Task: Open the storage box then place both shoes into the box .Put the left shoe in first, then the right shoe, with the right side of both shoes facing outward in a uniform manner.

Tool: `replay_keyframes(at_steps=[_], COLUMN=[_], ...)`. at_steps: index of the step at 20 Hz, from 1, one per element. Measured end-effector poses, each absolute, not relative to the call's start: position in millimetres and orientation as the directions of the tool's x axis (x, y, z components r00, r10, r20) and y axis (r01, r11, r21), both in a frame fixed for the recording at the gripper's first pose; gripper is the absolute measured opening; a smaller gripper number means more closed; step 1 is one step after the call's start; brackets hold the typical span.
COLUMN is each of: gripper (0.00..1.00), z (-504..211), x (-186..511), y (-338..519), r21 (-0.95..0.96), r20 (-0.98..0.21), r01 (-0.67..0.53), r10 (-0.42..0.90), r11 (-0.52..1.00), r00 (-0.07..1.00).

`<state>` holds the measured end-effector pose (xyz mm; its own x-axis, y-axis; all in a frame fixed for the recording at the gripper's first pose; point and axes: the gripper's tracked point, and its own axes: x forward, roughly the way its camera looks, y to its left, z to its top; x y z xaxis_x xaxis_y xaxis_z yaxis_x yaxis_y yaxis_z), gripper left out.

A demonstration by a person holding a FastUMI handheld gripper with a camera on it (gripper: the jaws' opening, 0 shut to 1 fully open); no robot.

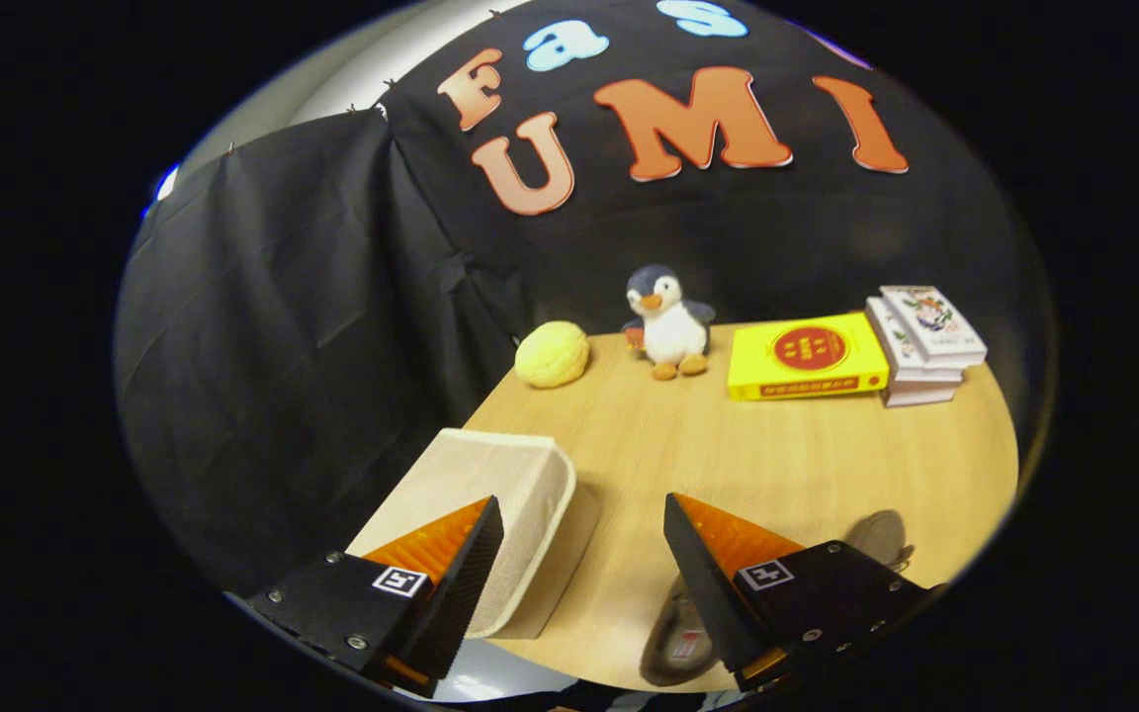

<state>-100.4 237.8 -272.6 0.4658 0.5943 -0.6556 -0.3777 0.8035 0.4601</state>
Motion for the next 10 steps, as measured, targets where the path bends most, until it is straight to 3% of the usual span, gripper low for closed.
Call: replay_keyframes(at_steps=[5, 10], gripper=[0.98, 0.97], z=[-314.4, -344.7], x=[-142.1, -166.4], y=[279.0, 301.9], r21=[0.578, 0.645], r20=[-0.694, -0.702], r01=[-0.353, -0.294], r10=[0.671, 0.699], r11=[0.736, 0.705], r00=[0.263, 0.136])
